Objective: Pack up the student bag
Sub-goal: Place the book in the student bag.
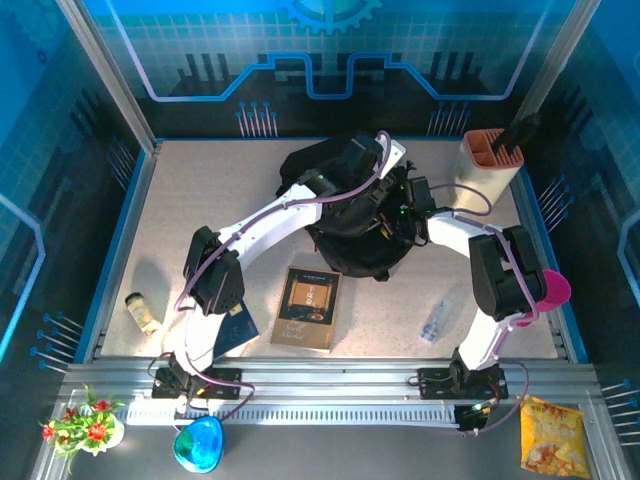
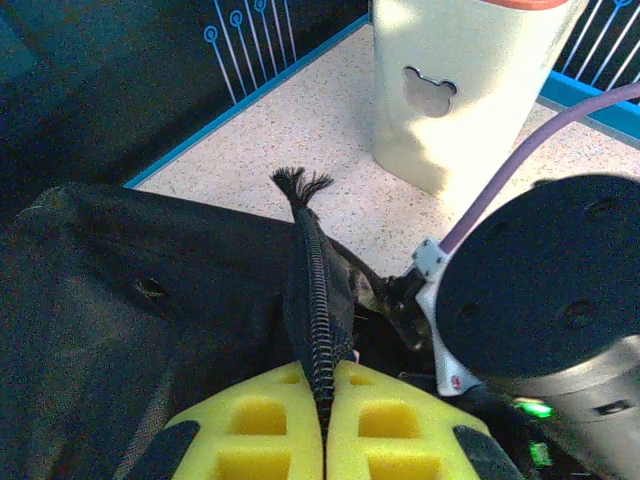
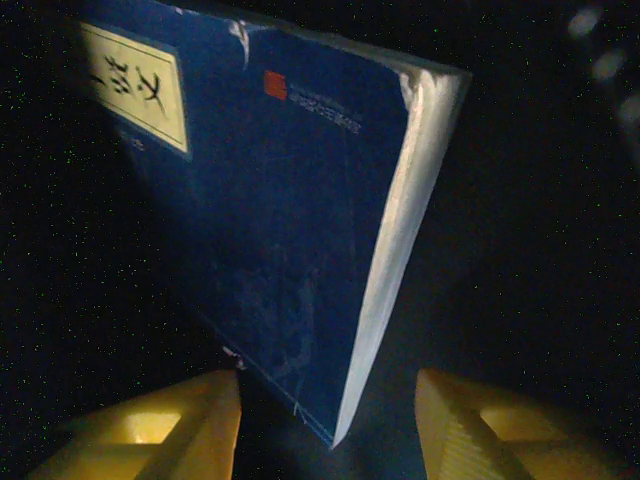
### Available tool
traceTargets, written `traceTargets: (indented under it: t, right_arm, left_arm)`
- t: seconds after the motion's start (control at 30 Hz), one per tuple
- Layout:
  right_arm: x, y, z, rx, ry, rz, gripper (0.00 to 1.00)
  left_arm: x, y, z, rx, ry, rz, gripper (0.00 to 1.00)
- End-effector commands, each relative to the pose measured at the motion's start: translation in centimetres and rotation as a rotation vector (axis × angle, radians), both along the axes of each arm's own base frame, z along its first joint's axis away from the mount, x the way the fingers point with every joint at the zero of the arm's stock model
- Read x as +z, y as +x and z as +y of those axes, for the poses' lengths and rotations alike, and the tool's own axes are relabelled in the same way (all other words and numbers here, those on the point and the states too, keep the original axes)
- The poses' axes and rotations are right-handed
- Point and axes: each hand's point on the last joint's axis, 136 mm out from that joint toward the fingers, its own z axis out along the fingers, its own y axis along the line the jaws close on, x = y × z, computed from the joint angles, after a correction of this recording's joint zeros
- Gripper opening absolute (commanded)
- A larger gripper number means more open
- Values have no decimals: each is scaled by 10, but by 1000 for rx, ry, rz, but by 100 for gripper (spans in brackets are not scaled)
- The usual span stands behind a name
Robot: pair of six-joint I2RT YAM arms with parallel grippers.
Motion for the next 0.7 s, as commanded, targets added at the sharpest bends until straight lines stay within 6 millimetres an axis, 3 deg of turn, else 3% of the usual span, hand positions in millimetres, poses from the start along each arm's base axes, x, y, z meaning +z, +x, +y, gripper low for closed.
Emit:
traceTargets:
  t: [0.0,0.13,0.23,0.37,0.5,0.67]
  right_arm:
    - [-9,5,7,-14,-14,34,49]
    - [-17,17,16,-7,-5,27,40]
    - [-11,34,31,47,62,-54,33]
    - [15,49,55,155,211,-208,31]
    - [17,29,27,115,161,-182,36]
    - [53,-8,-13,100,119,-251,47]
  left_arm:
    - [29,2,-7,-16,-69,-40,3]
    - [26,2,-7,-15,-67,-36,3]
    - [26,4,-7,-12,-68,-35,3]
    - [22,6,-5,-5,-64,-27,3]
    - [11,12,0,21,-61,-1,3]
    - [-14,17,3,42,-51,55,4]
